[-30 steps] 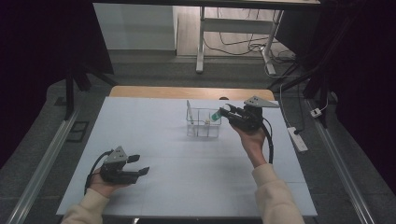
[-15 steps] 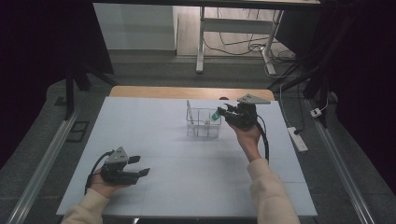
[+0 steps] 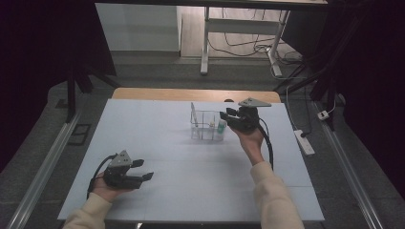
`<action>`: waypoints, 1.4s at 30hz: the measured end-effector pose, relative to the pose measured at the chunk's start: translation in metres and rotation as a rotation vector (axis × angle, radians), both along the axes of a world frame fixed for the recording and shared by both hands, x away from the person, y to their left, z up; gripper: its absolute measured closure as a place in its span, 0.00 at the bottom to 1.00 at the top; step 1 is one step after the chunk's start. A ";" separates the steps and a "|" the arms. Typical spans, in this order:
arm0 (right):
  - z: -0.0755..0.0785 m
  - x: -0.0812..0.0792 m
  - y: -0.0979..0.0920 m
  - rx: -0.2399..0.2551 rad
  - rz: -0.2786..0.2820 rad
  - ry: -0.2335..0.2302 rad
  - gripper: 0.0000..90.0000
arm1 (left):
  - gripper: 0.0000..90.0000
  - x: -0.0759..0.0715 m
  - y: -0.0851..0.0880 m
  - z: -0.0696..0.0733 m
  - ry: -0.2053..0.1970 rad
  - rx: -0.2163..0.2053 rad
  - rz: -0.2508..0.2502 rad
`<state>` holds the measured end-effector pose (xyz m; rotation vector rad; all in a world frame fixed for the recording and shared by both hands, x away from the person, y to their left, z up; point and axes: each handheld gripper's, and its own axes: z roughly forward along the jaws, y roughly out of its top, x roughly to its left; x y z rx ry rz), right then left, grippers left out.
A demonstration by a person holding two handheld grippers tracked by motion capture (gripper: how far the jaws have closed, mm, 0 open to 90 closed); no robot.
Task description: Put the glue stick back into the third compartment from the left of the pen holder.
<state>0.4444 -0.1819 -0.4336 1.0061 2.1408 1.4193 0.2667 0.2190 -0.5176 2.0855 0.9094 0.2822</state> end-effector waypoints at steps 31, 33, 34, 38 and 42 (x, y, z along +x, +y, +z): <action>-0.021 -0.103 -0.080 -0.017 0.078 -0.011 0.55 | 0.37 0.002 0.002 -0.001 0.002 -0.005 0.022; -0.026 -0.109 -0.089 -0.020 0.073 -0.002 0.54 | 0.37 0.003 0.002 -0.001 0.001 -0.005 0.024; -0.029 -0.112 -0.093 -0.027 0.070 0.000 0.54 | 0.37 0.003 0.002 -0.001 0.001 -0.005 0.023; -0.040 -0.120 -0.106 -0.054 0.060 0.014 0.53 | 0.37 0.003 0.001 -0.001 -0.002 -0.004 0.024; -0.048 -0.124 -0.116 -0.073 0.054 0.026 0.52 | 0.37 0.003 0.001 0.000 -0.007 -0.008 0.026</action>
